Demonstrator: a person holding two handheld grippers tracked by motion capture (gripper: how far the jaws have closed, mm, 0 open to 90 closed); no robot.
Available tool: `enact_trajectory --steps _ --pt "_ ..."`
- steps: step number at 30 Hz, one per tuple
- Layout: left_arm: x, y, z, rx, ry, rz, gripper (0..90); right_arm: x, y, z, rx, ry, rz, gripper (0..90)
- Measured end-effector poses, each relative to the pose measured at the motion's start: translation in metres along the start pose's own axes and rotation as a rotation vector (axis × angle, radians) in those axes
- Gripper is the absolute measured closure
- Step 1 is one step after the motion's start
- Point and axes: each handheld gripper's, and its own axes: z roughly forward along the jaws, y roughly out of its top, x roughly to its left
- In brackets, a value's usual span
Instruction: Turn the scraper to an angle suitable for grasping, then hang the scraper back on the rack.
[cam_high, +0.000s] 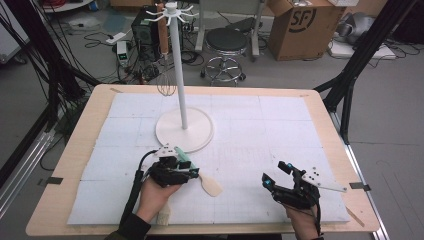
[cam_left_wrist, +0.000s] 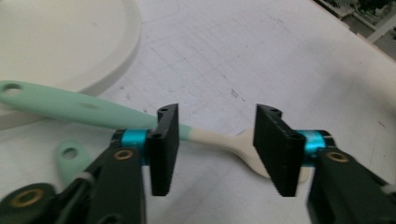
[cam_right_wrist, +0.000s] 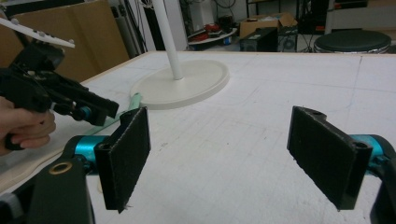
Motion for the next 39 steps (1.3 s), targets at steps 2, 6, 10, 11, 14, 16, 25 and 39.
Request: enact_trajectory --steps 2,6,10,11,14,16,25,39 --pt "0.005 -0.001 -0.012 -0.033 -0.022 -0.002 40.1 0.000 0.000 0.001 -0.004 0.012 0.005 20.8" --pt "0.015 -0.005 -0.036 -0.105 -0.034 0.004 36.0 0.003 0.002 0.007 -0.007 0.063 0.071 21.1" --pt "0.022 -0.014 -0.056 -0.160 -0.039 0.018 30.9 0.011 0.004 0.024 0.024 0.121 0.112 24.1" --pt "0.023 -0.015 -0.060 -0.172 -0.042 0.019 29.3 0.014 0.005 0.029 0.037 0.139 0.108 24.4" --pt "0.027 -0.018 -0.069 -0.189 -0.029 0.006 19.7 0.023 0.004 0.046 0.077 0.168 0.092 24.4" --pt "0.029 -0.019 -0.074 -0.215 -0.033 0.009 19.6 0.030 0.003 0.059 0.110 0.182 0.084 24.4" --pt "0.034 -0.025 -0.077 -0.261 -0.042 0.049 18.8 0.037 -0.005 0.097 0.222 0.225 0.150 26.5" --pt "0.037 -0.026 -0.074 -0.259 -0.009 0.036 18.5 0.055 -0.002 0.129 0.255 0.250 0.153 27.5"
